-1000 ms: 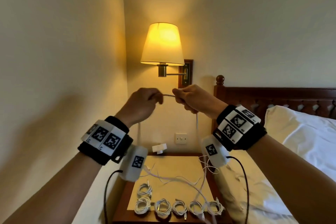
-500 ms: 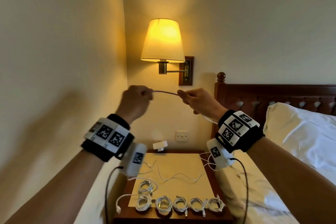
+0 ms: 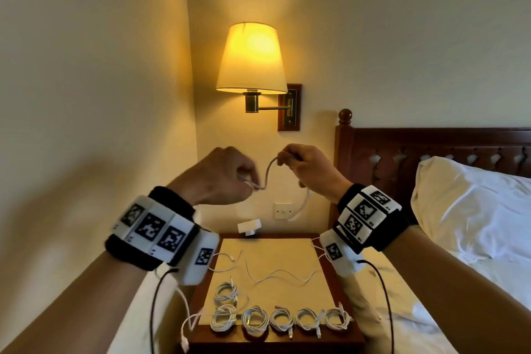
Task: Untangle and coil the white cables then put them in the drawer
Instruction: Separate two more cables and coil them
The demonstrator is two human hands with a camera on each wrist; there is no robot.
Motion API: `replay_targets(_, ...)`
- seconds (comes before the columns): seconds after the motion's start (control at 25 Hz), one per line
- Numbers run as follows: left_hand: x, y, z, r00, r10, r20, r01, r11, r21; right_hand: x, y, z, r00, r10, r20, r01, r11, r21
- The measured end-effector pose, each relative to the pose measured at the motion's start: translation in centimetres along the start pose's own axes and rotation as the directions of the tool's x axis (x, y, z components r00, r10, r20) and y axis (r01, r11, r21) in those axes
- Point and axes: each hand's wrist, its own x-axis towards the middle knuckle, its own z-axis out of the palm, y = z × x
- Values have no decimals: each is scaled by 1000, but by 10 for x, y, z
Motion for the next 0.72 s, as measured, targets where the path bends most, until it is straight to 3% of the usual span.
replay_targets(0.08,-8,-14,-15,990,-135,29,135,991,18,-6,11,-14,996,73,-41,-73,997,10)
replay_targets(0.16,-5,-17,-14,973,-232,-1,230,964,135,-7,9,-15,998,60,-37,-60,998,-2)
replay_targets(0.24,8,-3,3,983,-181,5,180,982,63,-2,-5,0,1000,-19,9,19,1000,20)
replay_targets(0.32,17,12,25,999,-45,-11,42,979,-197,3,-15,12,998,-35,52,31,996,80)
replay_targets(0.36,19,9,30,997,-40,-72,18,958,-288,4,-16,12,997,-3,83,-7,992,127)
replay_targets(0.4,19,0,29,983,-89,-162,30,941,-336,2,-14,8,992,46,120,-66,983,172)
replay_targets(0.48,18,-32,20,905,-235,-354,135,949,-286,-7,-3,-2,973,137,183,-178,957,228)
replay_targets(0.56,15,-59,10,848,-354,-394,314,935,-165,-16,8,-6,965,164,205,-211,948,237)
replay_targets(0.64,14,-58,9,874,-384,-297,381,922,-72,-18,6,-2,962,167,215,-225,933,281)
replay_targets(0.72,16,-36,18,958,-236,-162,219,969,-117,-13,-3,4,957,166,238,-247,896,369)
